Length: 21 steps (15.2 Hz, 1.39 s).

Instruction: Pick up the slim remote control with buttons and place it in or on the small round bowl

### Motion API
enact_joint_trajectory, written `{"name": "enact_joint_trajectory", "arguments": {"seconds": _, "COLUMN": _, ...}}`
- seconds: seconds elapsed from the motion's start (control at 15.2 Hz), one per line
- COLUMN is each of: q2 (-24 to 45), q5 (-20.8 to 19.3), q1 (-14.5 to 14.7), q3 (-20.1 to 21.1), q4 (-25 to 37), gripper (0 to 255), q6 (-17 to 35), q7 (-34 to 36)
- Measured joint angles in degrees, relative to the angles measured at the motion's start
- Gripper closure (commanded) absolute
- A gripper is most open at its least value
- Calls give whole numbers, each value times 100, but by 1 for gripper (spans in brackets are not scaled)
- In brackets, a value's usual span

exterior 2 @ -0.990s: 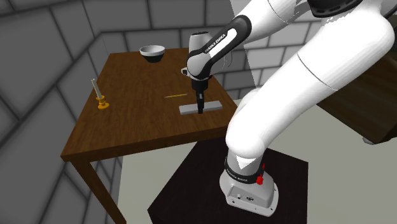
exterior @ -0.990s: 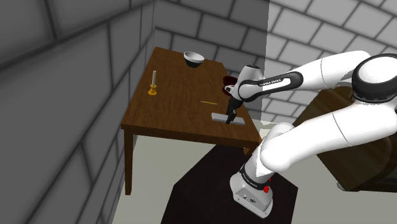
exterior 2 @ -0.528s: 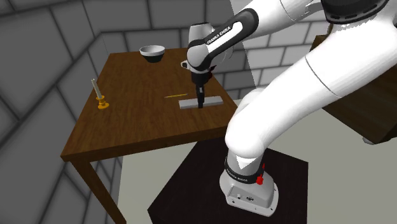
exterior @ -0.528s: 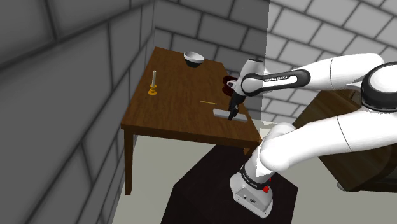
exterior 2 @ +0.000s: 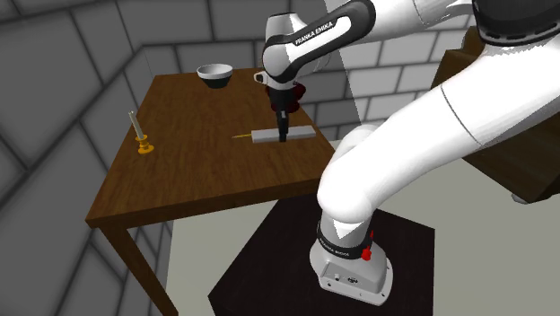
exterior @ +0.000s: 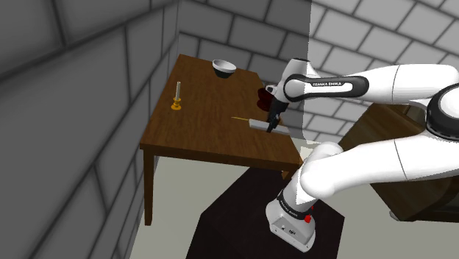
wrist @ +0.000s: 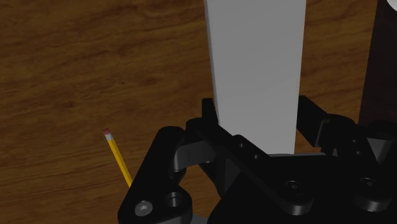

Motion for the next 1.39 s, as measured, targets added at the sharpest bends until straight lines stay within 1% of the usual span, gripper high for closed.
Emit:
{"name": "enact_joint_trajectory", "arguments": {"seconds": 0.53, "q2": -292, "q5": 187, "q1": 14, "q3": 273, "q4": 429, "gripper": 255, "q6": -723, "q7": -14}}
{"name": "enact_joint_trajectory", "arguments": {"seconds": 1.19, "q2": -451, "q5": 399, "q1": 68, "q3": 536, "q4": 1054, "gripper": 255, "q6": -1506, "q7": -54}}
{"name": "enact_joint_trajectory", "arguments": {"seconds": 1.32, "q2": -209, "q5": 410, "q1": 139, "q3": 401, "q4": 1285, "gripper": 255, "q6": -1464, "q7": -168}}
{"name": "enact_joint_trajectory", "arguments": {"seconds": 1.39, "q2": -27, "q5": 390, "q1": 171, "q3": 248, "q4": 1431, "gripper": 255, "q6": -1398, "q7": -295}}
